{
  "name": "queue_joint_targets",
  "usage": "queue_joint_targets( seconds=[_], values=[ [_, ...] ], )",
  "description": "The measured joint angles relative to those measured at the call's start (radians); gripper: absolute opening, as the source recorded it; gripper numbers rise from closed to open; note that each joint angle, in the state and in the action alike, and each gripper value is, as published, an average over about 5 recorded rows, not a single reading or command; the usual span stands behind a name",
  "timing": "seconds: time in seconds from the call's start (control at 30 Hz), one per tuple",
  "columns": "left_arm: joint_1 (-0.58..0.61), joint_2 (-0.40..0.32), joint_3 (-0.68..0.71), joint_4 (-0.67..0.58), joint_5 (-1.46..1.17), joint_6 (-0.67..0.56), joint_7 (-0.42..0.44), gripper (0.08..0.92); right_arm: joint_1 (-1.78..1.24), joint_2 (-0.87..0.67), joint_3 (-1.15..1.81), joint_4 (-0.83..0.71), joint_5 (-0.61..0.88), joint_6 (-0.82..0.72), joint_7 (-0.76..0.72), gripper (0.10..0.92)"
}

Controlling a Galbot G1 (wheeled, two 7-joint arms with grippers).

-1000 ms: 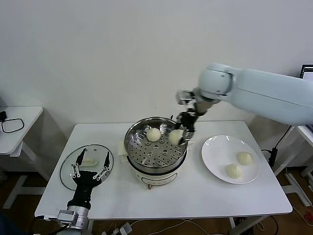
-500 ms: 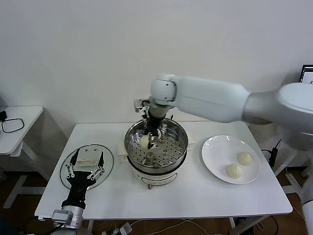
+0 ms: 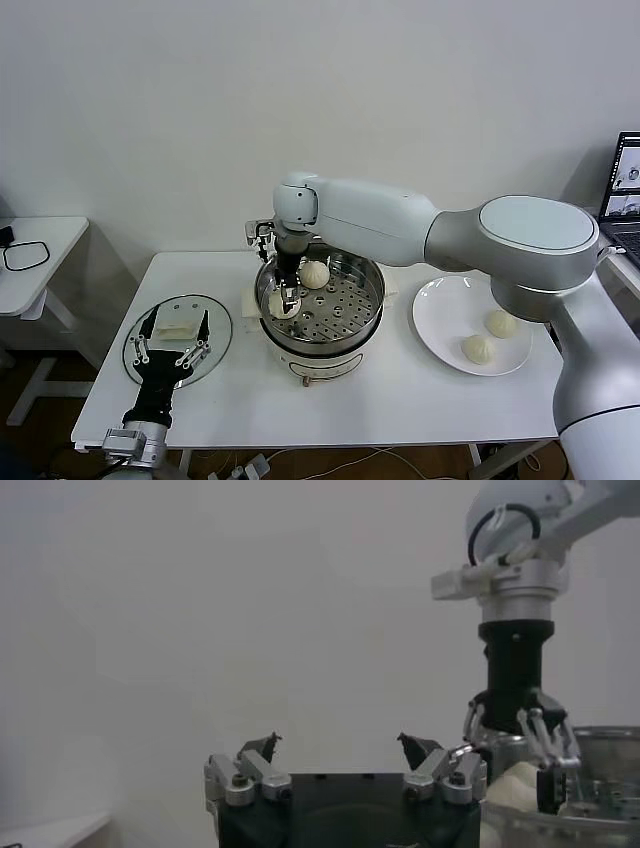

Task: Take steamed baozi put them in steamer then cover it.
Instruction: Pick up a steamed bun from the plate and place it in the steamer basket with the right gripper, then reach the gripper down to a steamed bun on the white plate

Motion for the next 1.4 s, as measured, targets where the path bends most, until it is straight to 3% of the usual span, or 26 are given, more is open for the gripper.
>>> queue_joint_targets(
  seconds=[0.2, 0.47, 0.87, 1.4],
  values=[
    [0.0, -0.002, 0.007, -0.001, 0.001, 0.002, 0.0, 0.823, 0.059, -0.099, 0.011, 0.068, 0.004, 0.02, -0.03, 0.823],
    [0.004, -0.004, 0.015, -0.003, 0.005, 0.002, -0.002, 0.823, 0.156, -0.345, 0.021, 0.204, -0.036, 0.09, -0.112, 0.823],
    [0.018, -0.013, 0.01, -0.012, 0.01, -0.001, -0.003, 0.823, 0.062, -0.711, 0.113, 0.305, -0.281, 0.263, -0.248, 0.823],
    [0.021, -0.021, 0.012, -0.005, 0.028, -0.007, -0.004, 0.823, -0.388, -0.818, 0.489, 0.209, -0.622, 0.379, -0.252, 0.823]
  ],
)
